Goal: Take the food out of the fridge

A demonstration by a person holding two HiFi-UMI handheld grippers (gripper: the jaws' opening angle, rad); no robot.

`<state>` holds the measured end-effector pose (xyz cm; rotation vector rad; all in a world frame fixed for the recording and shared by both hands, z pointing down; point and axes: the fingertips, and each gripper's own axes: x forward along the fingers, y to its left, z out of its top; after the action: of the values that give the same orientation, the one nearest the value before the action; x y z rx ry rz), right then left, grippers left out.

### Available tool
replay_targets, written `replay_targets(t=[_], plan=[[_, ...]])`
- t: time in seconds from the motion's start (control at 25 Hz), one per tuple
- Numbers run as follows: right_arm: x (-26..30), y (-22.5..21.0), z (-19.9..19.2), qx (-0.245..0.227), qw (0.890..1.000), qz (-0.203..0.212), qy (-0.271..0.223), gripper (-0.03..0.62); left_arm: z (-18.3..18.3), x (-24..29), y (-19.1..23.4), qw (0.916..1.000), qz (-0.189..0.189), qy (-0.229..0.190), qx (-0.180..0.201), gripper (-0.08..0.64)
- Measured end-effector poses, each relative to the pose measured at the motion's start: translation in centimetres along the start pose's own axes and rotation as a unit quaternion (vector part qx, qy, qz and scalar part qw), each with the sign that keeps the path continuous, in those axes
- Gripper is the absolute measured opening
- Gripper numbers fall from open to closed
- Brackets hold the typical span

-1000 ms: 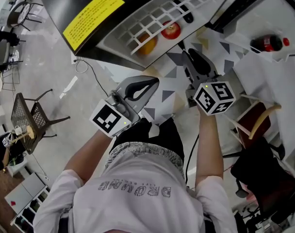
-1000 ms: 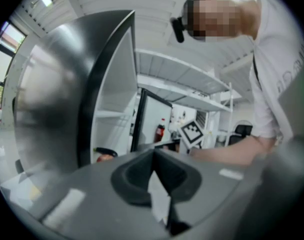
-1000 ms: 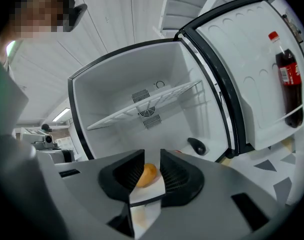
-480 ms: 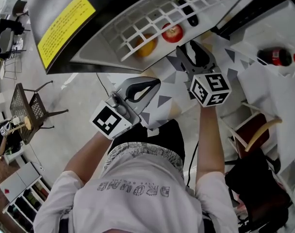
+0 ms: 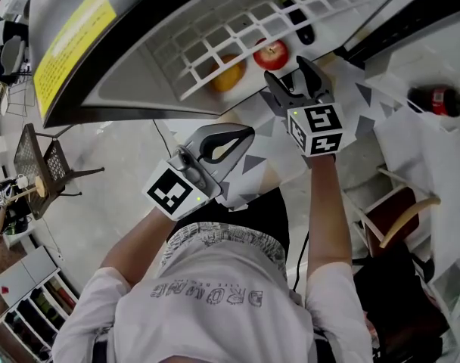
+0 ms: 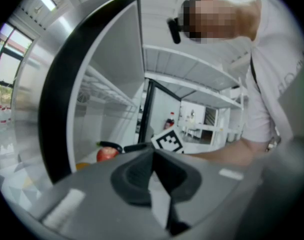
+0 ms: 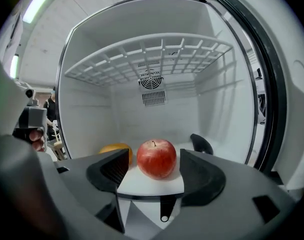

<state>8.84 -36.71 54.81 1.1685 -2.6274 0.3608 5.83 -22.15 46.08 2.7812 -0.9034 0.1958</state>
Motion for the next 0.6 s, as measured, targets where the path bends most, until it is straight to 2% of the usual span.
replay_targets(t=[0.32, 0.6], plan=[[2.6, -0.1, -0.8, -0.057, 0.998, 0.012, 0.015, 0.302, -0.7, 0.5, 0.2, 0.9999, 0.007, 0.002, 0.010, 0.008], [4.1, -0.5, -1.9, -0.073, 0.997, 0.016, 0.034, 0.305, -1.2, 0.8, 0.6, 0.9998, 0.012, 0.014, 0.004, 0.008]])
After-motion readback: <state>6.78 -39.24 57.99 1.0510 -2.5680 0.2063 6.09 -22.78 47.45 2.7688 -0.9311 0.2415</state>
